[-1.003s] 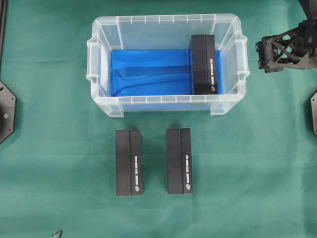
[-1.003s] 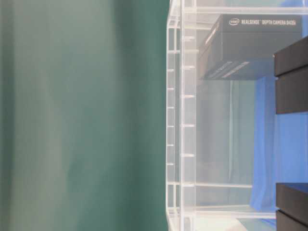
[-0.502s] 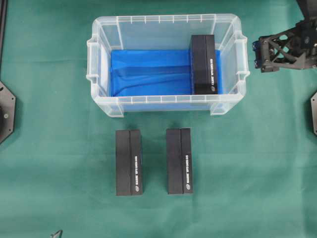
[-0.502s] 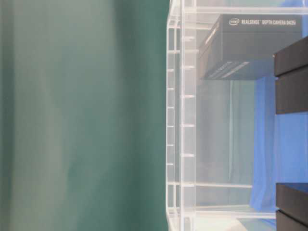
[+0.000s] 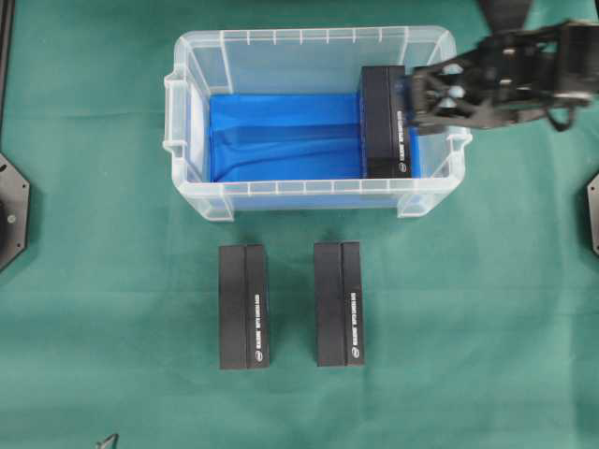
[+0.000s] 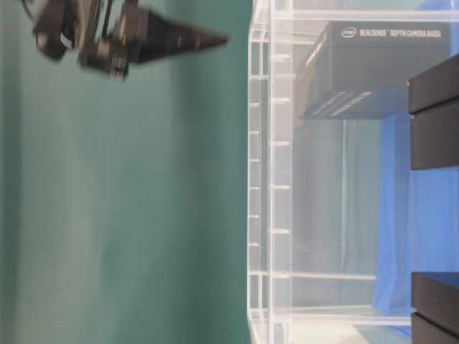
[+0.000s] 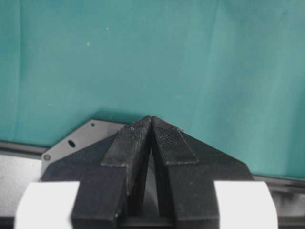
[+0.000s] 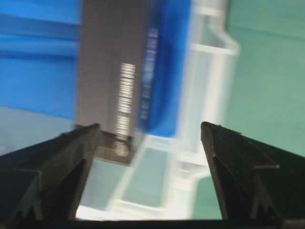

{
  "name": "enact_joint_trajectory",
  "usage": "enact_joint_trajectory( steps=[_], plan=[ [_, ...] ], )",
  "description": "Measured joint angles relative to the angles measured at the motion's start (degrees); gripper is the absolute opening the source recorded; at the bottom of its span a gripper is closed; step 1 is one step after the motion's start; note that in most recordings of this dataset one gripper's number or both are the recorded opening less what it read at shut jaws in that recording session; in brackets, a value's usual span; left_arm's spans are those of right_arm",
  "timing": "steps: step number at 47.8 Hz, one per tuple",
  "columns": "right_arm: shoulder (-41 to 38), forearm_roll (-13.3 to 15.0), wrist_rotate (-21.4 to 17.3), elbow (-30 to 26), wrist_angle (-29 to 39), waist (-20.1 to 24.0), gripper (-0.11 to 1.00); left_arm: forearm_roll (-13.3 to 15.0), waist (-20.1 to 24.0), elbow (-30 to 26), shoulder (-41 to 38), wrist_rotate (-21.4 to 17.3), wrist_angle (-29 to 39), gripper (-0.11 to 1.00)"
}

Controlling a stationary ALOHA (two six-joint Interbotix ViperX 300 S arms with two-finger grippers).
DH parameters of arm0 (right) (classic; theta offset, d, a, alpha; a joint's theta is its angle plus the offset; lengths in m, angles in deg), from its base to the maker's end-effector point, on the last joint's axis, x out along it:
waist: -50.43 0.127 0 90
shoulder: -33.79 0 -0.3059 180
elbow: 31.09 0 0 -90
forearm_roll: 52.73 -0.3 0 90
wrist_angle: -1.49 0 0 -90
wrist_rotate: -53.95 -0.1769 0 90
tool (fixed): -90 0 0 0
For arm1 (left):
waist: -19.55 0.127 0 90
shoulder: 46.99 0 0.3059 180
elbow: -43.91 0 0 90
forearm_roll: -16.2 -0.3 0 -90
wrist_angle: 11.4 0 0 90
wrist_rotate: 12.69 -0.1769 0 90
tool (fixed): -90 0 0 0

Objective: Take the box out of the case with the right arm.
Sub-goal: 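Move the open right gripper over the right black box in the bin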

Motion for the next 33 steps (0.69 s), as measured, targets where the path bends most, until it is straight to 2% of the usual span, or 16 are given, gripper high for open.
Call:
enact_joint_trajectory(
  steps=[13,33],
  plan=[
    [-5.54,-0.09,0.26,-6.33,-0.18,0.09,0.87,0.00,0.00,0.09,1.67,0.00,0.00,0.00],
    [-7.21,-0.09,0.88,-7.56,-0.18,0.18,0.87,0.00,0.00,0.18,1.93,0.09,0.09,0.00]
  ],
)
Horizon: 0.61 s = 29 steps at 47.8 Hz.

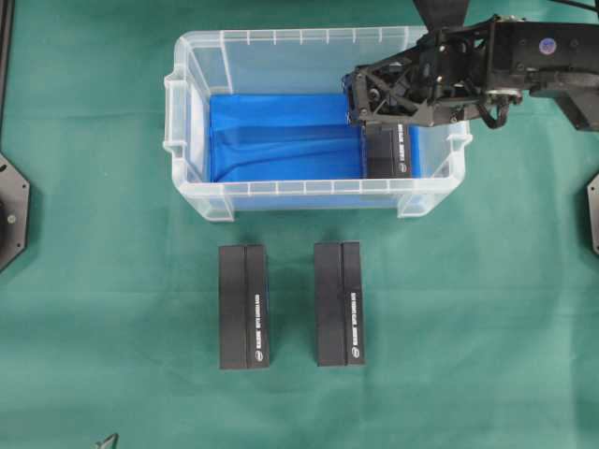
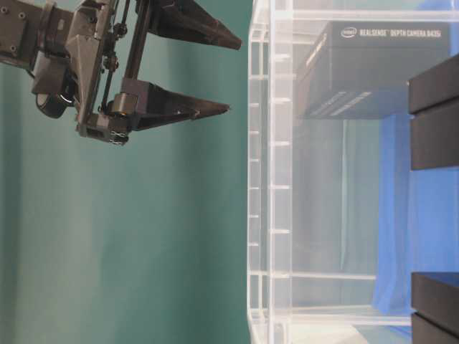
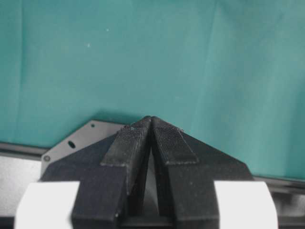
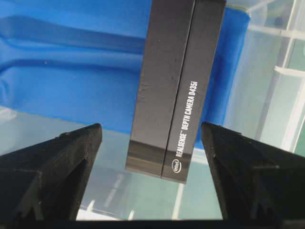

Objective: Take the box out of the case with the right arm.
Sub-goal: 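Move the open right gripper over the right black box in the bin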

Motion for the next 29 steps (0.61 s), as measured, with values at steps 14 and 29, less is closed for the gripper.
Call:
enact_joint_trajectory(
  steps=[14,29],
  plan=[
    [-0.53,-0.35,0.70,-0.26,0.00,0.00,0.87,0.00,0.00,0.00,-0.26,0.09,0.00,0.00],
    [-0.70,-0.35,0.79,-0.35,0.00,0.00,0.87,0.00,0.00,0.00,-0.35,0.18,0.09,0.00]
  ],
)
